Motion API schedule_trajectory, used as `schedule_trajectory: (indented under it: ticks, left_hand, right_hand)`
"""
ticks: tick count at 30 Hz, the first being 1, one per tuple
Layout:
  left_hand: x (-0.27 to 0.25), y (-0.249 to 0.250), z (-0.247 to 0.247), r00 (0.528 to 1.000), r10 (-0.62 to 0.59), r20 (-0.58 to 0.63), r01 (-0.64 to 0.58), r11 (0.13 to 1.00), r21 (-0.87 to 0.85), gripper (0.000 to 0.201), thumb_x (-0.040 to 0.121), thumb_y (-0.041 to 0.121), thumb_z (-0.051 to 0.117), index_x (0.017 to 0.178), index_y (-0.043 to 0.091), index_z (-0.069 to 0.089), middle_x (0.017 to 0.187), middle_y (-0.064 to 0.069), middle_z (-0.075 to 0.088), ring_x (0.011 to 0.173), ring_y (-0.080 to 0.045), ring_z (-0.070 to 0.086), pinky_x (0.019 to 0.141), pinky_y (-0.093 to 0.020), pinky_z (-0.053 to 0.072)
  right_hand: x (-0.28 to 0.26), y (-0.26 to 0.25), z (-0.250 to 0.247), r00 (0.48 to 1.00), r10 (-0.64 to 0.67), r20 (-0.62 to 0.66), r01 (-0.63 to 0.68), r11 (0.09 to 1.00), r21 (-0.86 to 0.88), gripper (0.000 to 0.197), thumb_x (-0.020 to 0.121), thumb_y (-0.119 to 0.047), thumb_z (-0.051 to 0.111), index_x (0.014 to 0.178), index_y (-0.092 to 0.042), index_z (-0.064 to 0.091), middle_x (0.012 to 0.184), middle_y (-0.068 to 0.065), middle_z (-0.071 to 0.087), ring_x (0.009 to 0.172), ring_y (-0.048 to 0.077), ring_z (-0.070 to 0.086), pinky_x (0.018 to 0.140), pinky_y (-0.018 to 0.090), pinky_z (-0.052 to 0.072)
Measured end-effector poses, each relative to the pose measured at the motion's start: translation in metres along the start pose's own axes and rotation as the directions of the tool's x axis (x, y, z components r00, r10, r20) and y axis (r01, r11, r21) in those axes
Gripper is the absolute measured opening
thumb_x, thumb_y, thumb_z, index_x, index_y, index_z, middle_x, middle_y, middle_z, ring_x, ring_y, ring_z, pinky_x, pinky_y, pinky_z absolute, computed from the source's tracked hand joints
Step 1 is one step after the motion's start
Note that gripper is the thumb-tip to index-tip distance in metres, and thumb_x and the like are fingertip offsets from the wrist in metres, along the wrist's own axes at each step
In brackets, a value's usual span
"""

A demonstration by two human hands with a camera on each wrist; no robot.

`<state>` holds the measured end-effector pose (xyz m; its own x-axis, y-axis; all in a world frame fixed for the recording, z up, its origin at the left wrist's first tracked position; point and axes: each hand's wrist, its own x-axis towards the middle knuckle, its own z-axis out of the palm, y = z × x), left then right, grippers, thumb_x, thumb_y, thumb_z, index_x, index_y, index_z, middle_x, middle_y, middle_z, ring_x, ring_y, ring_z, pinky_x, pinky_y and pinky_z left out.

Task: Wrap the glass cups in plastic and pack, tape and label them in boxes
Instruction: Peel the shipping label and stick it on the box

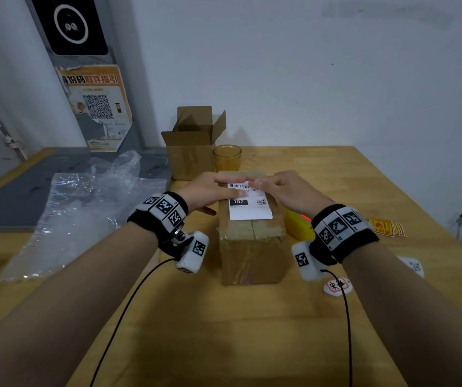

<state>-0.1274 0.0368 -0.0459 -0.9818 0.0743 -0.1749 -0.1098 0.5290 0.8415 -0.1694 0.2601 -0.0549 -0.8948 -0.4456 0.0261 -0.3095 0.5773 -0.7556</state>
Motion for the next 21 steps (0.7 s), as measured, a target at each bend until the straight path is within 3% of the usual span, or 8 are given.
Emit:
schedule_trajectory:
  ticks: [2, 3, 4, 6, 10, 17, 19, 21]
  left_hand:
    - [-0.001, 0.0, 0.002, 1.0, -0.004, -0.022, 0.004, 1.0, -0.002, 0.05, 0.077, 0.057, 0.083, 0.124, 0.055, 0.067, 0.13, 0.01, 0.065, 0.117, -0.019, 0.063, 0.091, -0.046, 0.06]
    - [-0.001, 0.0, 0.003, 1.0, -0.005, -0.028, 0.005, 1.0, 0.0, 0.051, 0.076, 0.058, 0.083, 0.124, 0.055, 0.067, 0.13, 0.01, 0.065, 0.117, -0.019, 0.063, 0.09, -0.044, 0.061]
    - [-0.002, 0.001, 0.003, 1.0, -0.002, -0.027, 0.003, 1.0, 0.007, 0.053, 0.075, 0.058, 0.084, 0.125, 0.055, 0.067, 0.129, 0.01, 0.065, 0.116, -0.018, 0.063, 0.089, -0.043, 0.062]
    - [-0.006, 0.003, 0.002, 1.0, 0.002, -0.013, -0.001, 0.999, 0.039, 0.058, 0.074, 0.057, 0.085, 0.128, 0.055, 0.065, 0.128, 0.012, 0.065, 0.114, -0.017, 0.064, 0.09, -0.043, 0.062]
    - [-0.013, 0.007, 0.0, 0.998, -0.012, 0.061, 0.005, 0.994, 0.112, 0.079, 0.073, 0.052, 0.088, 0.143, 0.052, 0.053, 0.139, 0.011, 0.054, 0.119, -0.017, 0.059, 0.092, -0.044, 0.061]
    - [-0.027, 0.011, 0.005, 0.993, -0.068, 0.1, 0.038, 0.962, 0.271, 0.101, 0.077, 0.057, 0.083, 0.158, 0.052, 0.021, 0.149, 0.009, 0.04, 0.125, -0.021, 0.052, 0.087, -0.04, 0.062]
    - [-0.031, 0.012, 0.005, 0.991, -0.08, 0.107, 0.045, 0.955, 0.293, 0.106, 0.076, 0.058, 0.083, 0.159, 0.051, 0.017, 0.152, 0.009, 0.038, 0.126, -0.021, 0.051, 0.088, -0.04, 0.062]
    - [-0.034, 0.013, 0.004, 0.988, -0.098, 0.12, 0.057, 0.95, 0.306, 0.11, 0.076, 0.055, 0.084, 0.16, 0.051, 0.013, 0.155, 0.008, 0.037, 0.126, -0.02, 0.049, 0.09, -0.042, 0.061]
  right_hand:
    - [0.002, -0.004, 0.004, 0.998, -0.031, -0.056, 0.032, 0.999, 0.021, 0.024, 0.092, -0.047, 0.073, 0.109, -0.031, 0.082, 0.124, -0.016, 0.073, 0.086, -0.002, 0.063, 0.072, 0.02, 0.045]
    - [0.001, -0.006, 0.005, 0.995, -0.046, -0.084, 0.046, 0.999, 0.005, 0.021, 0.09, -0.043, 0.078, 0.106, -0.031, 0.083, 0.123, -0.02, 0.073, 0.081, -0.006, 0.059, 0.07, 0.019, 0.042]
    - [0.001, -0.007, 0.005, 0.995, -0.051, -0.088, 0.051, 0.999, 0.003, 0.022, 0.087, -0.042, 0.081, 0.105, -0.031, 0.083, 0.123, -0.02, 0.073, 0.088, -0.006, 0.061, 0.073, 0.019, 0.043]
    - [0.0, -0.008, 0.001, 0.998, -0.051, -0.043, 0.052, 0.998, 0.022, 0.033, 0.082, -0.042, 0.085, 0.112, -0.029, 0.081, 0.13, -0.02, 0.069, 0.118, -0.001, 0.061, 0.095, 0.021, 0.043]
    - [-0.01, -0.009, -0.004, 0.997, -0.04, 0.066, 0.043, 0.998, -0.043, 0.062, 0.08, -0.048, 0.085, 0.137, -0.031, 0.067, 0.154, -0.025, 0.047, 0.148, 0.009, 0.037, 0.124, 0.036, 0.026]
    - [-0.029, -0.01, -0.007, 0.984, 0.048, 0.169, -0.024, 0.99, -0.141, 0.085, 0.08, -0.061, 0.078, 0.155, -0.043, 0.041, 0.171, -0.017, 0.01, 0.159, 0.02, 0.009, 0.128, 0.05, 0.013]
    - [-0.035, -0.015, -0.008, 0.974, 0.079, 0.211, -0.056, 0.992, -0.111, 0.087, 0.082, -0.054, 0.079, 0.157, -0.043, 0.037, 0.172, -0.012, 0.01, 0.158, 0.02, 0.011, 0.127, 0.04, 0.015]
    - [-0.04, -0.02, -0.012, 0.965, 0.09, 0.246, -0.069, 0.994, -0.09, 0.086, 0.086, -0.044, 0.079, 0.159, -0.039, 0.033, 0.169, -0.01, 0.016, 0.156, 0.017, 0.015, 0.116, 0.027, 0.018]
